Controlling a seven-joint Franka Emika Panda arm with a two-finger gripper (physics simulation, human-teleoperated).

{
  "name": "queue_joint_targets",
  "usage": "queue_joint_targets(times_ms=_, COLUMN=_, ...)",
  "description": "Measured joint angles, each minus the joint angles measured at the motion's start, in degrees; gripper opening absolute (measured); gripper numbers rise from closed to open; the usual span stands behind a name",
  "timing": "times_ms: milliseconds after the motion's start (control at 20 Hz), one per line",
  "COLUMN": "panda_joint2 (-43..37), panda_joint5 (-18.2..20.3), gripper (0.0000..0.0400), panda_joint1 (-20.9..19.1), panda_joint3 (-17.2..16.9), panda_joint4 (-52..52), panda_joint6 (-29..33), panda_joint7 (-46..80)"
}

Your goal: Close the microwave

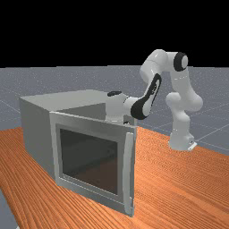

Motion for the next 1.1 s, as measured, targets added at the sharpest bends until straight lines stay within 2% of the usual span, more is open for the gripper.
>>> queue_joint_targets(times_ms=50, panda_joint2=0.0, panda_joint5=0.0, gripper=0.0243, panda_joint1=0.0, panda_joint3=0.0, panda_joint4=0.0, panda_joint6=0.0, panda_joint7=0.0)
queue_joint_targets(times_ms=100, panda_joint2=0.0, panda_joint5=0.0, gripper=0.0148, panda_joint1=0.0, panda_joint3=0.0, panda_joint4=0.0, panda_joint6=0.0, panda_joint7=0.0)
queue_joint_targets(times_ms=150, panda_joint2=0.0, panda_joint5=0.0, gripper=0.009, panda_joint1=0.0, panda_joint3=0.0, panda_joint4=0.0, panda_joint6=0.0, panda_joint7=0.0)
queue_joint_targets(times_ms=250, panda_joint2=0.0, panda_joint5=0.0, gripper=0.0033, panda_joint1=0.0, panda_joint3=0.0, panda_joint4=0.0, panda_joint6=0.0, panda_joint7=0.0)
queue_joint_targets(times_ms=300, panda_joint2=-0.03, panda_joint5=-0.01, gripper=0.0177, panda_joint1=-0.01, panda_joint3=0.02, panda_joint4=0.0, panda_joint6=-0.05, panda_joint7=-0.1)
queue_joint_targets(times_ms=350, panda_joint2=-0.21, panda_joint5=0.0, gripper=0.0265, panda_joint1=0.0, panda_joint3=0.0, panda_joint4=-0.21, panda_joint6=0.21, panda_joint7=-0.01)
queue_joint_targets(times_ms=400, panda_joint2=-0.27, panda_joint5=0.0, gripper=0.0318, panda_joint1=0.0, panda_joint3=0.0, panda_joint4=-0.13, panda_joint6=-0.01, panda_joint7=-0.01)
queue_joint_targets(times_ms=450, panda_joint2=-0.39, panda_joint5=0.0, gripper=0.035, panda_joint1=0.0, panda_joint3=0.0, panda_joint4=-0.11, panda_joint6=-0.16, panda_joint7=-0.01)
queue_joint_targets(times_ms=550, panda_joint2=-0.8, panda_joint5=0.8, gripper=0.0382, panda_joint1=-0.33, panda_joint3=0.3, panda_joint4=0.11, panda_joint6=-1.14, panda_joint7=-0.7)
queue_joint_targets(times_ms=650, panda_joint2=-2.21, panda_joint5=0.06, gripper=0.0393, panda_joint1=-0.04, panda_joint3=0.02, panda_joint4=-0.42, panda_joint6=-1.08, panda_joint7=-0.06)
queue_joint_targets(times_ms=850, panda_joint2=-3.79, panda_joint5=-0.04, gripper=0.0399, panda_joint1=0.0, panda_joint3=-0.01, panda_joint4=0.96, panda_joint6=-4.51, panda_joint7=0.03)
queue_joint_targets(times_ms=1100, panda_joint2=-5.6, panda_joint5=1.57, gripper=0.04, panda_joint1=-0.52, panda_joint3=0.37, panda_joint4=2.05, panda_joint6=-7.55, panda_joint7=-1.25)
